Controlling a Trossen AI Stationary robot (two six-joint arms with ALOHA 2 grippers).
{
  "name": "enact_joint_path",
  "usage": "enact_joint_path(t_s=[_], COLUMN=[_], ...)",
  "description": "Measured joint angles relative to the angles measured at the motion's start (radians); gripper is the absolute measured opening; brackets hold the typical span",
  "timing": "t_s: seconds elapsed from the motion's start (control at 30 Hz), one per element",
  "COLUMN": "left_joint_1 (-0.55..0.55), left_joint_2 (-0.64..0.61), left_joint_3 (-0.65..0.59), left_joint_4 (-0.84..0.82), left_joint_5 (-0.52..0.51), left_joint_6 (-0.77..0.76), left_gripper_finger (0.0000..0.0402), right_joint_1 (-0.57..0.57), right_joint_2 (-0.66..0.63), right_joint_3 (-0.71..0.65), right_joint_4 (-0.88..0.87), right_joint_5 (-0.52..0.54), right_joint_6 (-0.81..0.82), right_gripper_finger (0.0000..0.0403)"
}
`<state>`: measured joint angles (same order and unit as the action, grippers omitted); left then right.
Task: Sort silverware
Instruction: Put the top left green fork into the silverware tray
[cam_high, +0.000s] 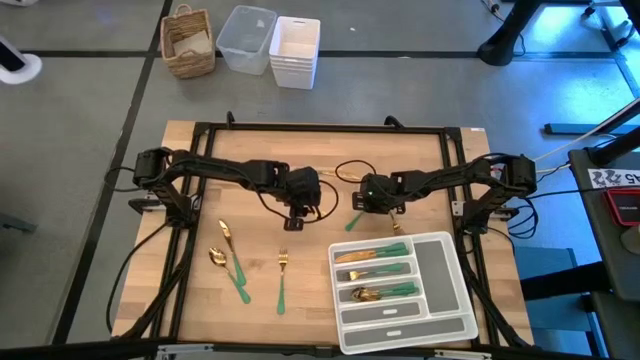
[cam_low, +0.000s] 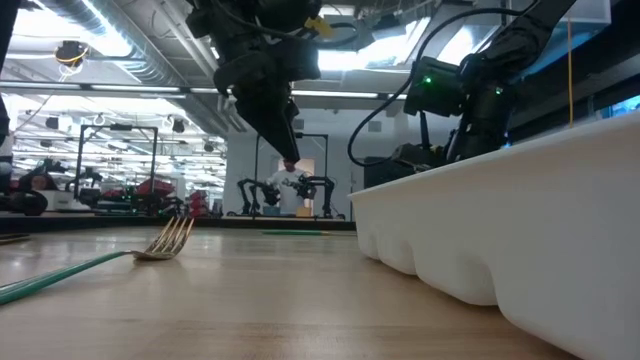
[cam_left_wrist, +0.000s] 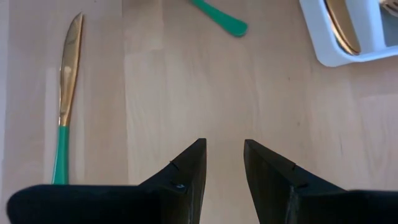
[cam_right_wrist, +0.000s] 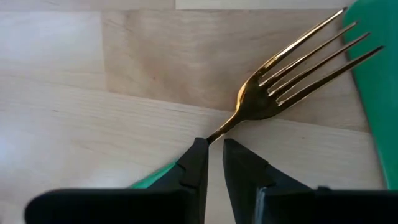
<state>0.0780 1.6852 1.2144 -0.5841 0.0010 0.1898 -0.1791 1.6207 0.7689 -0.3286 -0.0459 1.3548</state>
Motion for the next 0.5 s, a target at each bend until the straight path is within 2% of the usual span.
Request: enact_joint_path(t_s=[0.5], left_joint_1=[-0.025], left_joint_2=[0.000], left_joint_3=[0.000], left_joint_4=[-0.008], left_joint_5=[0.000], left_joint_6=[0.000], left_gripper_finger=[0.0102], right_joint_1=[0.002], right_joint_2=[-0.007], right_joint_3=[0.008], right_joint_4=[-0.011], right_joint_5=[0.024], right_joint_6=[0.000], right_gripper_finger=[0.0051])
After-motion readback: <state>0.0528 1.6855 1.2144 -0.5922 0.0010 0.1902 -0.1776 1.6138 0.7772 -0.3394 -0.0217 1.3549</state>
